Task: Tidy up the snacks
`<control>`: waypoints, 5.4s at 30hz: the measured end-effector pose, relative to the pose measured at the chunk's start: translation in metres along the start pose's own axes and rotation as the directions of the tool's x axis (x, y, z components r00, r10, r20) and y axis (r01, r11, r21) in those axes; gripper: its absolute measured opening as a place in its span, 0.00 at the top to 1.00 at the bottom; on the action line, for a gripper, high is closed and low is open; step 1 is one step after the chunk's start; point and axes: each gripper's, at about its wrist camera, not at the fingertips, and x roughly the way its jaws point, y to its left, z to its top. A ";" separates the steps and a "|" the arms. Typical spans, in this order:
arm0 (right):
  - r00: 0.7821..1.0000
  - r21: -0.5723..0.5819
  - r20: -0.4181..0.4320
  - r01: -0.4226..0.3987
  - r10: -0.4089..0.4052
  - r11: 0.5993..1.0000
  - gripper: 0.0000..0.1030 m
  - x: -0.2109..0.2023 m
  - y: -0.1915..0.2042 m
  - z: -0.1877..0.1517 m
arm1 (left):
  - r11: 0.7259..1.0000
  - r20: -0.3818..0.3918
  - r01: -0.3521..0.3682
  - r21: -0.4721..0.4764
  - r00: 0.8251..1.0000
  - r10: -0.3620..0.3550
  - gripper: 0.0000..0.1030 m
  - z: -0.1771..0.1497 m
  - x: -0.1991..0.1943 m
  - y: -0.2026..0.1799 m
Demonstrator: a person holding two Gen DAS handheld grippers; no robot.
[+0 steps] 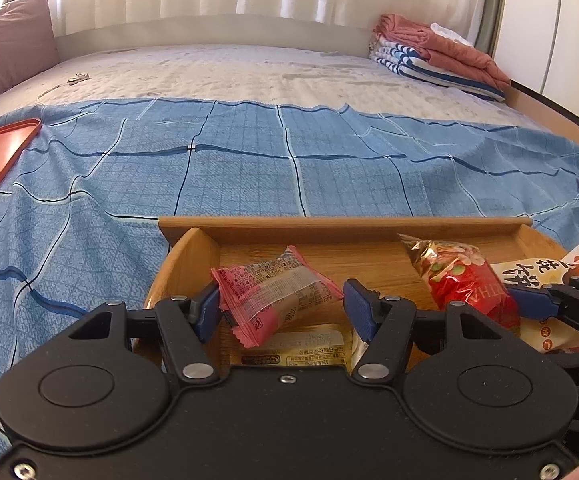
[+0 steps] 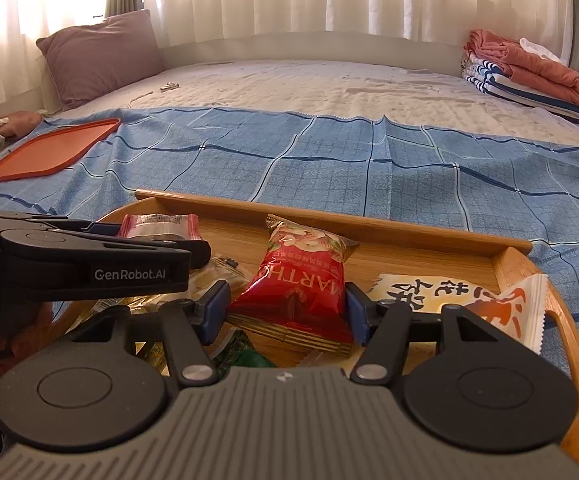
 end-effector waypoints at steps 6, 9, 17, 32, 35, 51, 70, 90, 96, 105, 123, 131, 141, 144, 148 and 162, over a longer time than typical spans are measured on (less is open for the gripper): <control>0.999 0.005 -0.024 -0.040 0.040 0.999 0.38 0.004 0.003 -0.002 | 1.000 -0.005 0.007 0.010 1.000 -0.007 0.40 0.000 0.000 -0.001; 0.999 0.004 -0.030 -0.045 0.045 0.999 0.38 0.005 0.004 -0.002 | 1.000 -0.007 0.004 0.015 1.000 -0.004 0.40 0.000 0.001 -0.002; 0.999 0.008 -0.027 -0.044 0.044 0.999 0.28 0.004 0.003 -0.003 | 1.000 -0.010 -0.009 0.019 1.000 0.009 0.38 0.000 0.001 -0.004; 1.000 0.010 0.005 -0.027 0.027 1.000 0.15 -0.022 0.004 -0.001 | 0.997 0.017 -0.051 0.053 0.999 0.050 0.26 0.002 -0.027 -0.008; 1.000 0.017 0.015 -0.009 0.009 1.000 0.14 -0.033 0.001 0.000 | 0.996 0.025 -0.056 0.064 0.998 0.055 0.26 0.004 -0.041 -0.010; 0.994 0.028 0.102 0.031 -0.034 0.999 0.08 -0.139 -0.002 0.001 | 0.994 0.075 -0.083 0.073 0.994 0.077 0.20 0.010 -0.169 -0.021; 0.977 0.045 0.195 0.079 -0.086 0.996 0.01 -0.285 0.011 -0.038 | 0.996 0.122 -0.033 0.080 0.992 0.023 0.17 -0.040 -0.337 -0.047; 0.953 0.019 0.275 0.123 -0.123 0.992 0.00 -0.355 0.031 -0.125 | 0.999 0.132 0.033 -0.005 0.991 -0.032 0.14 -0.160 -0.411 -0.056; 0.964 0.031 0.226 0.133 -0.137 0.991 0.00 -0.337 0.031 -0.154 | 1.000 0.093 -0.011 -0.008 0.996 0.011 0.13 -0.190 -0.390 -0.056; 0.974 0.077 0.169 0.143 -0.154 0.987 0.00 -0.309 0.029 -0.185 | 0.998 0.051 -0.068 0.009 0.996 0.068 0.13 -0.220 -0.352 -0.058; 0.979 0.095 0.055 0.191 -0.197 0.977 0.00 -0.258 0.035 -0.221 | 0.994 -0.007 -0.109 -0.007 0.994 0.109 0.13 -0.248 -0.302 -0.051; 0.975 0.069 0.060 0.208 -0.212 0.976 0.00 -0.248 0.044 -0.230 | 0.990 0.031 -0.142 0.013 0.990 0.141 0.07 -0.254 -0.293 -0.052; 0.981 0.061 0.041 0.186 -0.188 0.981 0.00 -0.237 0.039 -0.226 | 0.991 0.055 -0.125 0.041 0.991 0.123 0.00 -0.260 -0.291 -0.054; 0.982 0.055 0.037 0.181 -0.183 0.982 0.00 -0.236 0.039 -0.226 | 0.993 0.059 -0.118 0.032 0.992 0.116 0.00 -0.260 -0.290 -0.053; 0.983 0.050 0.038 0.180 -0.181 0.982 0.00 -0.236 0.039 -0.226 | 0.993 0.060 -0.117 0.034 0.992 0.115 0.00 -0.259 -0.290 -0.053; 0.980 0.037 0.056 0.191 -0.193 0.981 0.00 -0.236 0.040 -0.229 | 0.990 0.049 -0.133 0.045 0.990 0.130 0.00 -0.258 -0.285 -0.054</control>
